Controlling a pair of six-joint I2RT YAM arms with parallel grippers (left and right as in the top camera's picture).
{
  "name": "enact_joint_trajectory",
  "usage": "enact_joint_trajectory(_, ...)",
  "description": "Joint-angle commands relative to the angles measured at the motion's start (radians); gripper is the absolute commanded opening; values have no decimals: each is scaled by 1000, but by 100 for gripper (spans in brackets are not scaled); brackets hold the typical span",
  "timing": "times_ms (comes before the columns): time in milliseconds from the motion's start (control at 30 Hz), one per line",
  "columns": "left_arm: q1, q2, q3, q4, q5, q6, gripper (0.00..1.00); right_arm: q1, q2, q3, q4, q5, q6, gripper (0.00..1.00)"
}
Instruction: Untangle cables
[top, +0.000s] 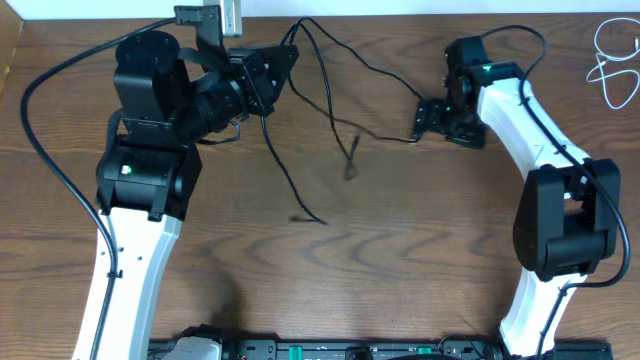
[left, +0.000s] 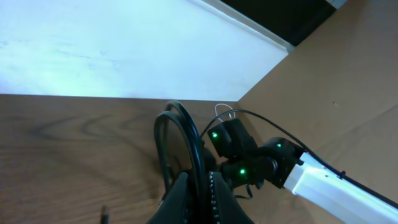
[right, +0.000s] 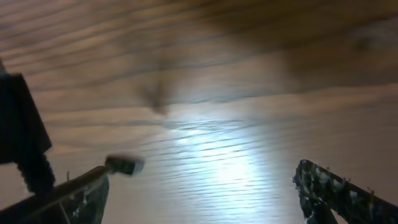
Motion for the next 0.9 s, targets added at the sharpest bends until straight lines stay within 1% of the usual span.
enact_joint_trajectory(0,19,-11,5,8,-6,-1,8,-33,-7,-9,-18,128,10,92)
enact_joint_trajectory(100,25,-11,5,-4,-6,-1,7,-58,-7,-10,-32,175,-22,91)
enact_joint_trajectory(200,24,-10,5,-31,-6,1,8,-81,-7,-10,-32,175,-60,90)
enact_joint_trajectory(300,25,-9,5,-74,-6,30,8,-110,-7,-9,-29,182,-64,89)
enact_joint_trajectory(400,24,-8,5,-129,-5,41,8,-159,-7,4,-35,165,-77,91)
enact_joint_trajectory(500,24,-8,5,-163,-6,85,7,-210,-9,29,-53,121,-94,94)
enact_joint_trajectory(667,25,-8,5,-173,-7,137,8,-308,-9,88,-81,-35,-179,98)
enact_joint_trajectory(767,25,-7,5,-172,-20,142,7,-358,-9,104,-84,-135,-229,98)
enact_joint_trajectory(867,25,-6,5,-173,-35,142,7,-397,-9,105,-79,-322,-344,99)
